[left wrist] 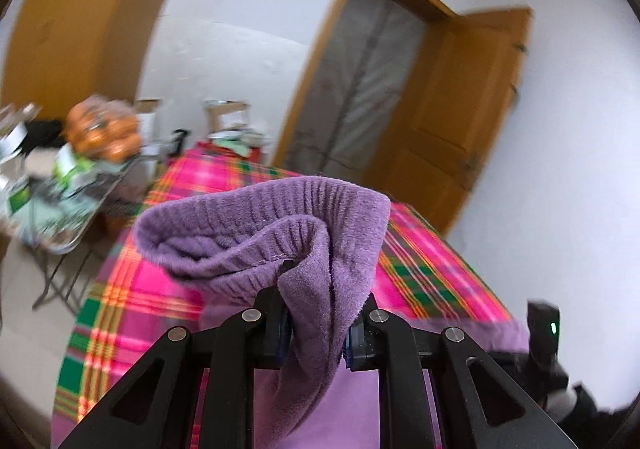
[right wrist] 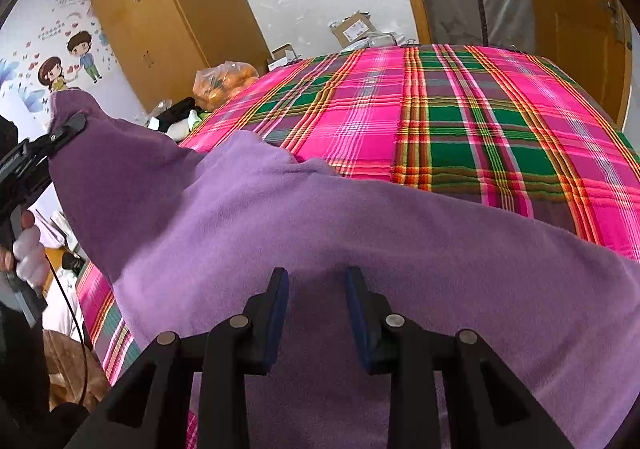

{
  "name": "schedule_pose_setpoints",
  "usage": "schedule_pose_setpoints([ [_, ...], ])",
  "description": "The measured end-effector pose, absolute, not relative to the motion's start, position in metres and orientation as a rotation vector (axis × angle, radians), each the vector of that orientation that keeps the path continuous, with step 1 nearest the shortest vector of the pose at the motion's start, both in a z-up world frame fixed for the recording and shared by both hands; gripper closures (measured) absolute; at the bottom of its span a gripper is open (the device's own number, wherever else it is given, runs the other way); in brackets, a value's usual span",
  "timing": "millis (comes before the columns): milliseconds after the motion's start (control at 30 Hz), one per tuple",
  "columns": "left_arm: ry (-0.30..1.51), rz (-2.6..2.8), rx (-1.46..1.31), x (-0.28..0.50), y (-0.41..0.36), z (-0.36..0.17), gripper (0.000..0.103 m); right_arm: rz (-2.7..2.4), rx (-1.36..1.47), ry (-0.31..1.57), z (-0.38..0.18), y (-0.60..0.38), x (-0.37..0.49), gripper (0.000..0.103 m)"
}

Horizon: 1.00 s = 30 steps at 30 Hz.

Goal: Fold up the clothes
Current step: 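Lay the held cuff onto the folded sweater and open the left gripper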

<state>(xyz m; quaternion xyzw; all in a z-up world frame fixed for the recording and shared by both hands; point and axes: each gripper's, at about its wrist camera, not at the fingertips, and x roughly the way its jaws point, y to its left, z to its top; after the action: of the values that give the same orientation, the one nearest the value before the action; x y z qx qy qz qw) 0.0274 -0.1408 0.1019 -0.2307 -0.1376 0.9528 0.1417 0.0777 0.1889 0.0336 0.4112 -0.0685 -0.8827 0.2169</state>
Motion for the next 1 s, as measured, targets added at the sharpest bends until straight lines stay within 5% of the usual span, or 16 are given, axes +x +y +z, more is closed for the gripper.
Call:
schedule_pose_setpoints([
  [567,0.086,2.366,-1.004,0.005,-0.027,0.016,0.083,-2.456,1.137,-0.227,0.033,0.196,0.081,0.073],
  [733,0.107,2.355,-0.944,0.022,-0.027,0.025,0.067,-2.457,1.132,-0.234,0.034,0.194,0.082,0.073],
  [1000,-0.009,2.370,-0.796,0.057,-0.054,0.057,0.065,-2.454,1.127,-0.248,0.034,0.195,0.082,0.073],
])
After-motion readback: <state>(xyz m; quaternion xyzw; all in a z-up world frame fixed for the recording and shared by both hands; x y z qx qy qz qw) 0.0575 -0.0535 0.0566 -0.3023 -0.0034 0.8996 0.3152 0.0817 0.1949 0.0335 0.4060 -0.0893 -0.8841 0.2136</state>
